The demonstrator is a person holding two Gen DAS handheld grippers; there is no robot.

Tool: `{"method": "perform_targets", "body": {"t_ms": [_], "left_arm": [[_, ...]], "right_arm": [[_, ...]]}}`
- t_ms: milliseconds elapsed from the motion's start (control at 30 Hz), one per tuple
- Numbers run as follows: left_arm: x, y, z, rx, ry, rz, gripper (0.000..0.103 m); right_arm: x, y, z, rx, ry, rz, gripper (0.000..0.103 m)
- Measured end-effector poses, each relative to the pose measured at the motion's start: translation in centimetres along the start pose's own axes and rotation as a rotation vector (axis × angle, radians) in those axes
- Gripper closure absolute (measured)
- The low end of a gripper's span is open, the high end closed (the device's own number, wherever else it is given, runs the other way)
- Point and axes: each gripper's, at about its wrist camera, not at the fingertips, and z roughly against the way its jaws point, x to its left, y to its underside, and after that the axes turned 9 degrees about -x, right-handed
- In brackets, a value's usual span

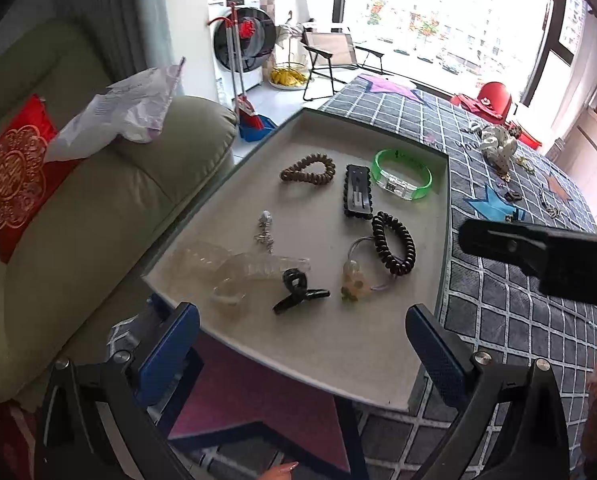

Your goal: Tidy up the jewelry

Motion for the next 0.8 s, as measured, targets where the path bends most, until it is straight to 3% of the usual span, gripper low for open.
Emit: {"method": "perform_targets", "body": {"t_ms": [100,200,467,800], "left_arm": [[0.3,0.1,1.4,-0.017,-0.023,0.007,0.0],[0.6,0.2,3.0,-0.038,-0.049,0.016,0.0],[1.4,0.9,6.5,-0.083,-0.101,0.037,0.0],[1.4,2.0,9.4,-0.101,-0.125,0.04,0.0]], "right_arm": [[0.3,0.6,1.4,-0.023,0.016,0.004,0.02],[0.8,1.3,2.9,-0.053,0.03,0.016,0.0],[1.8,2.5,7.2,-0.147,0.085,0.05,0.0],[3.0,4.2,10.2,-0.187,0.139,0.098,0.0]]}}
